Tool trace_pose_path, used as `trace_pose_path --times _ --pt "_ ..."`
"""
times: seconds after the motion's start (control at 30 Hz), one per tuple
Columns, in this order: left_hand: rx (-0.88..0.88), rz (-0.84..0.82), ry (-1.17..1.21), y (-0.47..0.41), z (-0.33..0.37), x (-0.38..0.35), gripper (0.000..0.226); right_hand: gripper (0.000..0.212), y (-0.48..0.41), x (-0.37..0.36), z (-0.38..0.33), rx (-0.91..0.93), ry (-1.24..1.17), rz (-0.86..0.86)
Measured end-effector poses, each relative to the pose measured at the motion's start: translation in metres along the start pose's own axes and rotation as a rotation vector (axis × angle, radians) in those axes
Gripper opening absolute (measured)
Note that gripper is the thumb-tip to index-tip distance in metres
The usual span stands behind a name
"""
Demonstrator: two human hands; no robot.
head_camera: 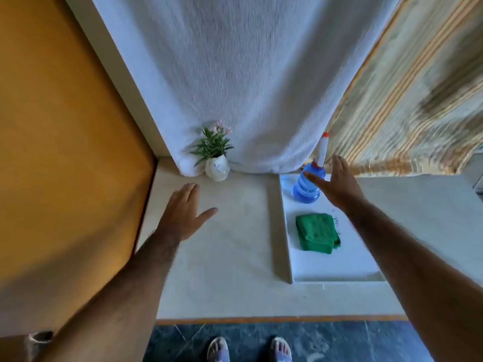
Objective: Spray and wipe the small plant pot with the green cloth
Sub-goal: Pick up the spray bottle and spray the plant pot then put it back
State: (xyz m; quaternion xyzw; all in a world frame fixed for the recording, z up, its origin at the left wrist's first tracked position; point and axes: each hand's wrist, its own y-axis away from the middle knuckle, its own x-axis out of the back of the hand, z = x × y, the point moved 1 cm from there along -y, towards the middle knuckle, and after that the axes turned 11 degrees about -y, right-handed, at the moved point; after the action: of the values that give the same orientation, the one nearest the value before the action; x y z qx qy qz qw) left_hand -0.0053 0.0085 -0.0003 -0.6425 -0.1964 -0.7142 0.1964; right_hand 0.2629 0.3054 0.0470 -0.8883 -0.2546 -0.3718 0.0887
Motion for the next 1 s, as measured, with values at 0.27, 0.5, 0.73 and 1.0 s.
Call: trace_pose_path --times 0.27,0.5,0.73,1.0 --pt "0.086 -0.237 -0.057 0.028 -0.029 -0.097 0.103 0.109 -0.022 -0.038 0.012 -0.028 -0.31 0.181" --pt "0.047 -0.188 -0.101 0.037 -0.033 -0.123 0.128 0.076 -0.042 -0.062 0.016 -0.006 -0.462 0.339" --pt "0.043 -0.172 -0.128 0.041 -0.036 -0.133 0.114 0.018 -0.05 -0.074 0.022 -0.062 -0.641 0.397" --pt "0.041 -0.165 -0.121 0.043 -0.037 -0.136 0.11 0.033 -0.047 -0.07 -0.033 -0.026 -0.777 0.428"
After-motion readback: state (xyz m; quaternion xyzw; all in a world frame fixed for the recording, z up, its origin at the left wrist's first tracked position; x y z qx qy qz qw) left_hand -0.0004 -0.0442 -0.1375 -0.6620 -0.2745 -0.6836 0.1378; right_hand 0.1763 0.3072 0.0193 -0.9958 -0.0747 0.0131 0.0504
